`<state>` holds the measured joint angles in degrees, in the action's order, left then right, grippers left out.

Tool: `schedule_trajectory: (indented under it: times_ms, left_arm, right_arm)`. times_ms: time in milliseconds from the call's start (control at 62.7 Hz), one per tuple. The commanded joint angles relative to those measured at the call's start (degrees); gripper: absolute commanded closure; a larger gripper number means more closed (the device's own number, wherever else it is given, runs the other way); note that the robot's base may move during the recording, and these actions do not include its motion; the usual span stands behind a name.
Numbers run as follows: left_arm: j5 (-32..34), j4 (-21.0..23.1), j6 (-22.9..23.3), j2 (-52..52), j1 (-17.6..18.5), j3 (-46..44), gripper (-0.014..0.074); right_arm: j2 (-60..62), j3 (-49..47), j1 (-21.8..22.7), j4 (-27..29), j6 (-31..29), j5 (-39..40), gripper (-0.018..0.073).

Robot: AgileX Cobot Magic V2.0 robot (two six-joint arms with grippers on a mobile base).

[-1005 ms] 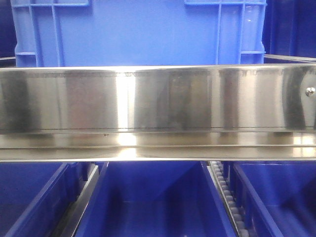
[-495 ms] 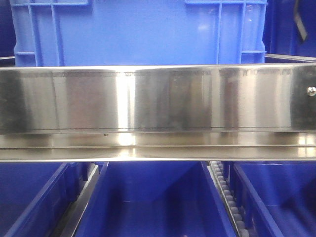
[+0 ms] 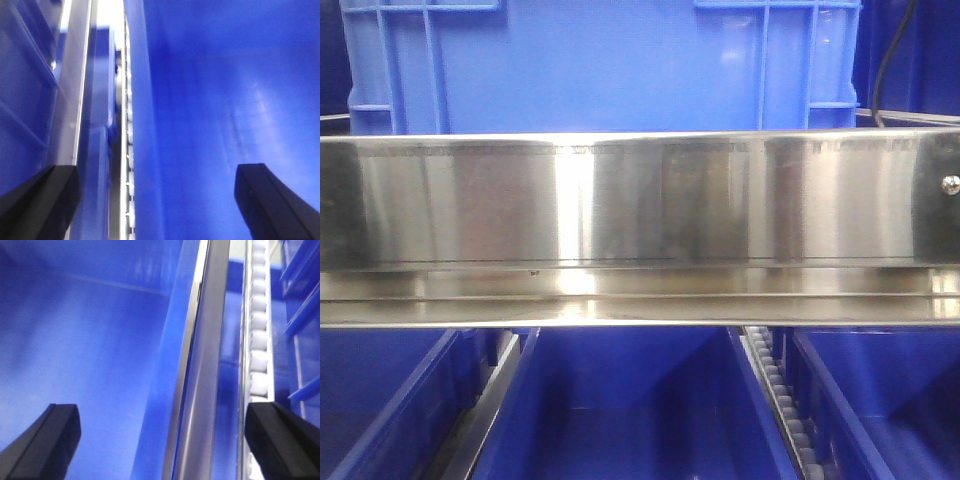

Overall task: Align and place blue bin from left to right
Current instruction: 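Lift the blue bin upward off the shelf with both grippers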

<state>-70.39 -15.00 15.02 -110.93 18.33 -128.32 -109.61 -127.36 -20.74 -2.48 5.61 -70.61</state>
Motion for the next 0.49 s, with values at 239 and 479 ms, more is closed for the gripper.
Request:
schedule_trajectory:
  times_ms: [239,479]
  left_arm:
    - [0.4,2.0,0.5,-2.7,-2.6,-0.4,0.0071]
    - [0.4,2.0,0.5,-3.2,-2.8,-0.3,0.0089]
  right_arm:
    - [-2.3,-0.6,0.1,-1.0,1.0,2.5,0.001]
    - [-5.0,-0.6,0.1,-1.0,1.0,2.1,0.0069]
